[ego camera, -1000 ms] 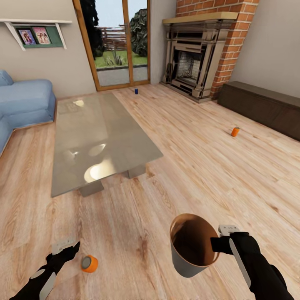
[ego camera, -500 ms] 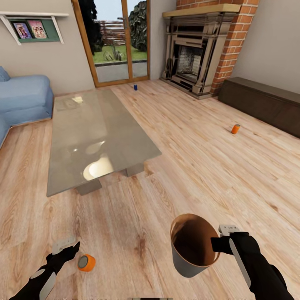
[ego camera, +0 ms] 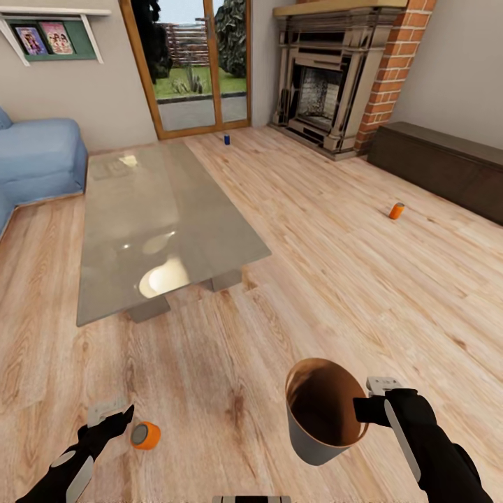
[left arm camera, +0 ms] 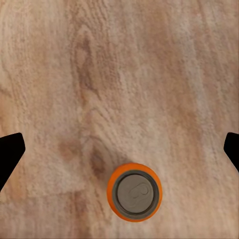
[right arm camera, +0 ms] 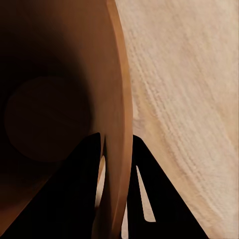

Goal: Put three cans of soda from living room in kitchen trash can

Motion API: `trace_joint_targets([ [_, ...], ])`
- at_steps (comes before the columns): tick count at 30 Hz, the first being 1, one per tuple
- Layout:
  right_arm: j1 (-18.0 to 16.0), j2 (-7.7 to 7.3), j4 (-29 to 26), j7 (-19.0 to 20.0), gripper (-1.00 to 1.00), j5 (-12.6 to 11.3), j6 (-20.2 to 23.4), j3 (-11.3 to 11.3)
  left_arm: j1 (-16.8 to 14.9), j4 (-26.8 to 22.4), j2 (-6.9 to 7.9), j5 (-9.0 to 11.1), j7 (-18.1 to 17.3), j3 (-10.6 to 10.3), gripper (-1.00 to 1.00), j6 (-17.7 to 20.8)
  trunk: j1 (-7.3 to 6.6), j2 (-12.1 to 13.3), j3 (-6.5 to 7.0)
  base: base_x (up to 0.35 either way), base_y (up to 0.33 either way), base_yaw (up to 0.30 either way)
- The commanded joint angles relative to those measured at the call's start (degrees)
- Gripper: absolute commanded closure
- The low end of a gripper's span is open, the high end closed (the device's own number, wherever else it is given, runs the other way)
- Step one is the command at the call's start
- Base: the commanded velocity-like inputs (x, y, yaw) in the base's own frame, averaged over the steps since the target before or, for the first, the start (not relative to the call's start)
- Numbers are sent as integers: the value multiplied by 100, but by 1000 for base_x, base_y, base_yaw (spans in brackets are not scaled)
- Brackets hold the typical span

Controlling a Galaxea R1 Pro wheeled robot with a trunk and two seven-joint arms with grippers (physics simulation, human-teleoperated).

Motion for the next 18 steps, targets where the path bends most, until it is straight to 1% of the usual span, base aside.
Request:
trace_joint_targets([
  [1,-3,0,-2,27,100,-114,3,1,0,0,0,0,1,0,-100,0,0,0,-9,0,0,0],
  [9,-65,-4,-71,22,100,-108,3,-6,0,0,0,0,1,0,-100,0,0,0,-84,0,0,0],
  [12,-169,-7,-81,20,100,-98,4,-4,0,0,0,0,-1,0,-100,0,0,0,-112,0,0,0],
  [18,-244,-50,-91,12,100,-56,3,-5,0,0,0,0,-4,0,-100,0,0,0,-168,0,0,0],
])
